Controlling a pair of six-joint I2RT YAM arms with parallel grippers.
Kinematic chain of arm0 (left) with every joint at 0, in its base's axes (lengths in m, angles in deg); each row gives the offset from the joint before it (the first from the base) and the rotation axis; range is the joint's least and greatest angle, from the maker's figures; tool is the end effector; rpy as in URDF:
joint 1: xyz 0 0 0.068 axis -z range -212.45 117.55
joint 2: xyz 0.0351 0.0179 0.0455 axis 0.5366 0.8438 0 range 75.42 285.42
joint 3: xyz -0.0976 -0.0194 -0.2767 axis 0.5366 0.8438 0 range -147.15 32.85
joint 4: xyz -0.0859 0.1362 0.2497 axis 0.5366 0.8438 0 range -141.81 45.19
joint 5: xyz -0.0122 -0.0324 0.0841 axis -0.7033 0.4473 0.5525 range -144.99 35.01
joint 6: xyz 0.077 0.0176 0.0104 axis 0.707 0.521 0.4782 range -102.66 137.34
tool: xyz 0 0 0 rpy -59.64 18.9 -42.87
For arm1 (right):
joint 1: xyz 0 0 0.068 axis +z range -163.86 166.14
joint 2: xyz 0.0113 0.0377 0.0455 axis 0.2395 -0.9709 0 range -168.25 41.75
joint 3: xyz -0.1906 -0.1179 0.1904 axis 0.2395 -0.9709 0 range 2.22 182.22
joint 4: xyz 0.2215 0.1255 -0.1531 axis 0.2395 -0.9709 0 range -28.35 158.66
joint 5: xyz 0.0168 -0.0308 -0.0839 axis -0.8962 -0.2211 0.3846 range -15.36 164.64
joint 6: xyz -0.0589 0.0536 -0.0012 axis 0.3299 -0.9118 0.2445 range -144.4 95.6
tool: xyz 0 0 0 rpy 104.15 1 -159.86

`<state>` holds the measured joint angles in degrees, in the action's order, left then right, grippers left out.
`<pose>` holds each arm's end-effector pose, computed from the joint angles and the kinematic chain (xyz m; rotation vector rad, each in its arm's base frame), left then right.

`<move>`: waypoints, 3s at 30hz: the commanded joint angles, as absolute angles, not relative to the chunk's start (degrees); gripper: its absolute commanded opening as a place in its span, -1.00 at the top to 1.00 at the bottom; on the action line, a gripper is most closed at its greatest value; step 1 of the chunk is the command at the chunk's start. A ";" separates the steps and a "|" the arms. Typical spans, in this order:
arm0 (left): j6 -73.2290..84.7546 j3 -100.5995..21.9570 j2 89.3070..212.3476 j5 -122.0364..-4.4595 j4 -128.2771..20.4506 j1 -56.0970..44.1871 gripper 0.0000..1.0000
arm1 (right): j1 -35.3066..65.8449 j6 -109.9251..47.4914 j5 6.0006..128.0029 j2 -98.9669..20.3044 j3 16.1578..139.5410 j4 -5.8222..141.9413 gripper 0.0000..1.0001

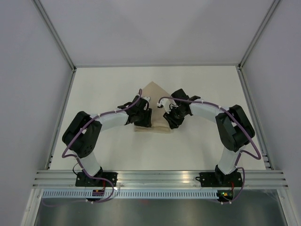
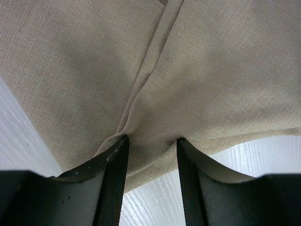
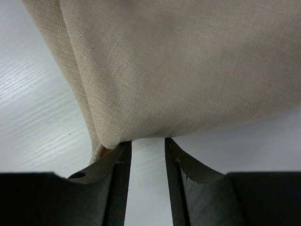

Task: Fold the napkin, place the utensils inside, and roll it up
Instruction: Fold the napkin, then roll the napkin with the utensil

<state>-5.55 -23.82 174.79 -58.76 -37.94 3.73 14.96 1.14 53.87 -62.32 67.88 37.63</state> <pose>0.3150 -0.2358 0.1290 0.3298 2.6066 -0.4642 0.3360 0.2126 0.1329 -1.3371 2.4038 0.5180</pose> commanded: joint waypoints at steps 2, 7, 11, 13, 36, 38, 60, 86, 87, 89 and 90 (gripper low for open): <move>-1.82 -25.60 171.58 -61.31 -35.81 3.49 -0.01 | 15.85 1.44 53.63 -59.85 67.78 37.19 0.19; -0.59 -25.42 169.03 -62.81 -35.29 3.58 -0.01 | 14.80 0.38 57.85 -57.66 66.81 38.07 0.19; 0.20 -24.72 165.78 -63.25 -34.76 3.58 -0.03 | 12.69 -0.06 58.38 -56.25 67.34 37.02 0.18; 0.47 -24.11 163.42 -63.34 -34.67 3.49 -0.04 | 11.38 -0.14 58.56 -54.94 67.69 36.49 0.18; -12.01 -18.22 141.89 -55.95 -43.46 -5.03 -0.13 | 19.62 8.12 60.92 -47.81 63.74 50.54 -0.06; -12.01 -16.64 140.21 -56.04 -42.42 -5.03 -0.13 | 21.91 7.33 62.94 -49.47 64.96 50.20 -0.09; -7.27 -11.01 131.76 -50.06 -42.32 -5.12 -0.20 | 33.86 5.92 67.79 -58.97 65.50 60.04 -0.35; -6.30 -10.22 135.19 -51.21 -44.16 -5.12 -0.21 | 35.98 5.22 68.75 -60.99 60.58 62.50 -0.20; -6.30 -10.04 135.10 -51.21 -44.16 -5.12 -0.21 | 35.98 5.39 68.84 -61.17 60.49 62.76 -0.20; -6.30 -9.87 135.10 -51.30 -44.25 -5.12 -0.21 | 36.15 5.48 69.80 -61.26 59.61 63.38 -0.20; -6.30 -9.61 135.10 -51.12 -44.34 -5.12 -0.21 | 36.24 5.65 69.98 -61.17 59.26 64.25 -0.19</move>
<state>-8.57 -8.78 134.95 -51.00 -41.70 -5.08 35.83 5.64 68.99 -60.57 60.37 61.47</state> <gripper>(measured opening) 0.605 0.600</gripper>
